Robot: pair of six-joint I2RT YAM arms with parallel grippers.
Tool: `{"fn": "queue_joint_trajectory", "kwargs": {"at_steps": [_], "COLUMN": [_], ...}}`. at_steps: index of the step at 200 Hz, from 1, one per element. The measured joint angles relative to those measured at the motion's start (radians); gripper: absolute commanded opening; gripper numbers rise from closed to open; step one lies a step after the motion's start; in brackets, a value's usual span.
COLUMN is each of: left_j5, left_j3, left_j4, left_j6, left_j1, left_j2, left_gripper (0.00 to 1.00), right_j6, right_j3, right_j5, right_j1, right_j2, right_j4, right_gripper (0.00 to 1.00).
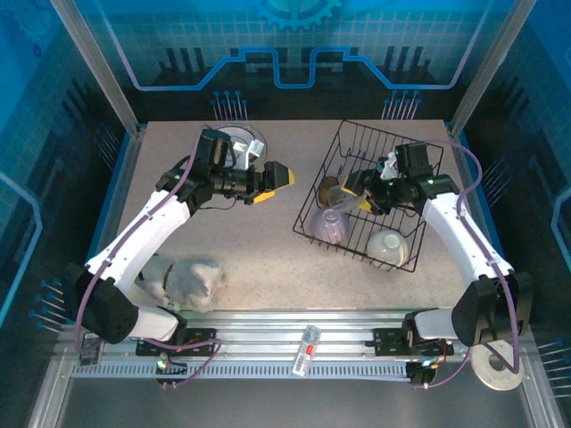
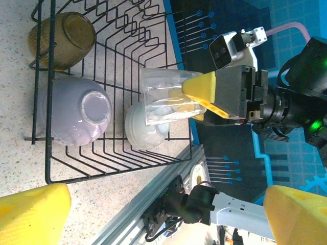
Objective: Unload the mixed dishes from the dish rack
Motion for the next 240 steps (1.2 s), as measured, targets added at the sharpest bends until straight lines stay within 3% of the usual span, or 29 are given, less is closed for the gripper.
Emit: {"fn": "queue_joint_trajectory", "kwargs": {"at_steps": [65,115,207,240], "left_j5": [0.092,0.178,0.245,0.274], "left_j3": [0.000,0.000,0.036,0.058], "left_j4": [0.056,0.192,0.412,0.491], "left_j6": [0.053,0.043,-0.034,-0.086], "left_j1": [-0.033,-0.072,-0.109,-0.132], "left_j2": [0.094,0.157,0.265,0.279], "left_gripper": [0.92,0.91,0.88,0.83], "right_j6": [0.070,0.174,0.385,0.428], "right_j3": [-0.017,-0.050,-0.170,-0.181], "right_j5": [-0.076,-0.167,-0.262,-0.272], "right_j1": [0.000,0.000,0.000,0.000], "right_j2": [-0.033,-0.084,-0.180,-0.196], "right_j4": [0.040,0.124,0.324,0.372], "right_gripper": [0.16,0.17,0.17,0.17]}}
